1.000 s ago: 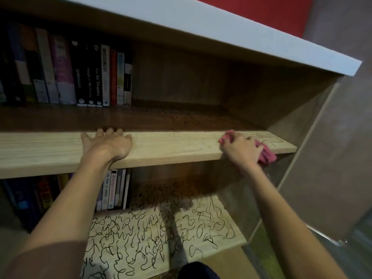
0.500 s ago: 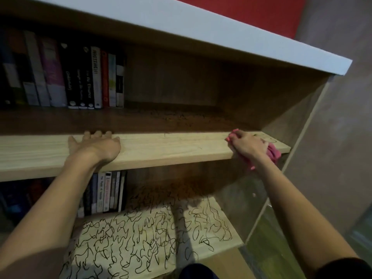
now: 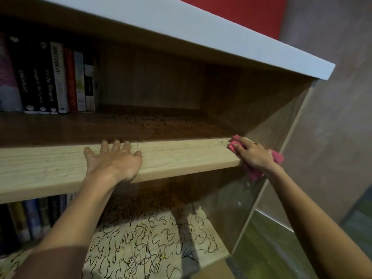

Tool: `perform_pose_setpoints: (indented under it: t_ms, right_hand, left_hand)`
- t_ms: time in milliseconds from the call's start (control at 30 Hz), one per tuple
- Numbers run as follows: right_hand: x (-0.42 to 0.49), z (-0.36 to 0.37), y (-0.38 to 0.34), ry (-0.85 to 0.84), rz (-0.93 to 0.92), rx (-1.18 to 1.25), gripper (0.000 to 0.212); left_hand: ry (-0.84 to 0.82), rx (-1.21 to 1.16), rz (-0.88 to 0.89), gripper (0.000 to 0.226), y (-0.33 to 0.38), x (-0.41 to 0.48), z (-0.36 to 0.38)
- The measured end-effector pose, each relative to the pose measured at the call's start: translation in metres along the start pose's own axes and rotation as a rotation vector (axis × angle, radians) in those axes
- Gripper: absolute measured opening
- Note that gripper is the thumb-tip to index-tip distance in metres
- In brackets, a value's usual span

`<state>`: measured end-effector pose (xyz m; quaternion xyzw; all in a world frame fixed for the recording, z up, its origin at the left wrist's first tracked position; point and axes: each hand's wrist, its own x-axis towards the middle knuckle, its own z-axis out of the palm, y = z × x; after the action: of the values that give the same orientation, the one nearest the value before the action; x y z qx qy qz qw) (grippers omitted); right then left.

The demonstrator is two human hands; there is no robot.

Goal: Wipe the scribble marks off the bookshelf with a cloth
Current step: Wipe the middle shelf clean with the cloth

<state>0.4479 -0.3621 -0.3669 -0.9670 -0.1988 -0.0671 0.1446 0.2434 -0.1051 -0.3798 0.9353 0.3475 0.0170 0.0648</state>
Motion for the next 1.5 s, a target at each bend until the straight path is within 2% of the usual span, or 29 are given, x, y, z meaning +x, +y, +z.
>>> perform_pose_setpoints:
  t_ms: [67, 133, 267, 333, 400, 500, 567, 633, 700, 767, 867, 933, 1000, 1067, 1167, 1233, 1300, 1367, 1500]
  right_hand:
    - [0.029, -0.001, -0.001, -0.029, 0.103, -0.028, 0.046]
    - [0.046, 0.008, -0.027, -0.081, 0.091, -0.040, 0.045]
    - [0.017, 0.029, -0.094, -0.139, -0.263, -0.033, 0.048]
    - [-0.010, 0.026, -0.096, -0.141, -0.411, -0.033, 0.047]
    - [-0.020, 0.017, -0.073, -0.162, -0.461, -0.038, 0.051]
    - [0.007, 0.002, -0.018, -0.165, -0.260, -0.007, 0.065]
    - [0.040, -0.001, 0.005, -0.128, -0.060, -0.015, 0.059]
    - [0.067, 0.004, 0.000, -0.116, 0.038, -0.037, 0.053]
    - [0.078, 0.014, -0.031, -0.155, 0.039, -0.044, 0.048]
    - [0.067, 0.025, -0.074, -0.216, -0.067, -0.054, 0.049]
    - [0.019, 0.032, -0.119, -0.230, -0.359, -0.044, 0.055]
    - [-0.014, 0.027, -0.111, -0.219, -0.547, -0.044, 0.050]
    - [-0.029, 0.017, -0.083, -0.239, -0.590, -0.012, 0.050]
    - [-0.008, 0.004, -0.046, -0.252, -0.488, 0.035, 0.057]
    - [0.049, -0.002, 0.002, -0.184, -0.144, -0.001, 0.063]
    - [0.081, 0.004, 0.002, -0.165, 0.004, -0.037, 0.056]
    - [0.094, 0.017, -0.031, -0.216, 0.029, -0.006, 0.053]
    - [0.085, 0.032, -0.078, -0.254, -0.093, 0.018, 0.052]
    - [0.016, 0.036, -0.132, -0.287, -0.535, -0.056, 0.055]
  left_hand:
    - [-0.020, -0.005, -0.018, 0.058, 0.003, 0.003, -0.002]
    - [-0.057, -0.020, -0.058, 0.059, 0.010, 0.009, -0.006]
    - [-0.069, -0.007, -0.116, 0.062, 0.022, 0.018, -0.008]
    - [-0.055, 0.010, -0.115, 0.064, 0.021, 0.018, -0.006]
    - [-0.050, 0.023, -0.120, 0.065, 0.019, 0.018, -0.005]
    - [-0.056, 0.027, -0.129, 0.064, 0.019, 0.017, -0.005]
    - [-0.052, 0.027, -0.123, 0.064, 0.020, 0.018, -0.004]
    - [-0.049, 0.020, -0.126, 0.063, 0.021, 0.018, -0.003]
    - [-0.056, 0.013, -0.131, 0.063, 0.022, 0.018, -0.005]
    - [-0.054, 0.012, -0.129, 0.063, 0.022, 0.019, -0.006]
    - [-0.057, 0.005, -0.123, 0.063, 0.019, 0.018, -0.006]
    - [-0.057, 0.006, -0.118, 0.064, 0.018, 0.017, -0.006]
    - [-0.051, 0.010, -0.116, 0.064, 0.017, 0.018, -0.005]
    - [-0.051, 0.008, -0.119, 0.064, 0.017, 0.019, -0.005]
    - [-0.055, 0.017, -0.127, 0.063, 0.019, 0.021, -0.004]
    - [-0.055, 0.022, -0.139, 0.063, 0.020, 0.022, -0.004]
    - [-0.059, 0.026, -0.149, 0.063, 0.022, 0.023, -0.006]
    - [-0.056, 0.030, -0.147, 0.064, 0.022, 0.021, -0.006]
    - [-0.057, 0.020, -0.137, 0.066, 0.019, 0.017, -0.006]
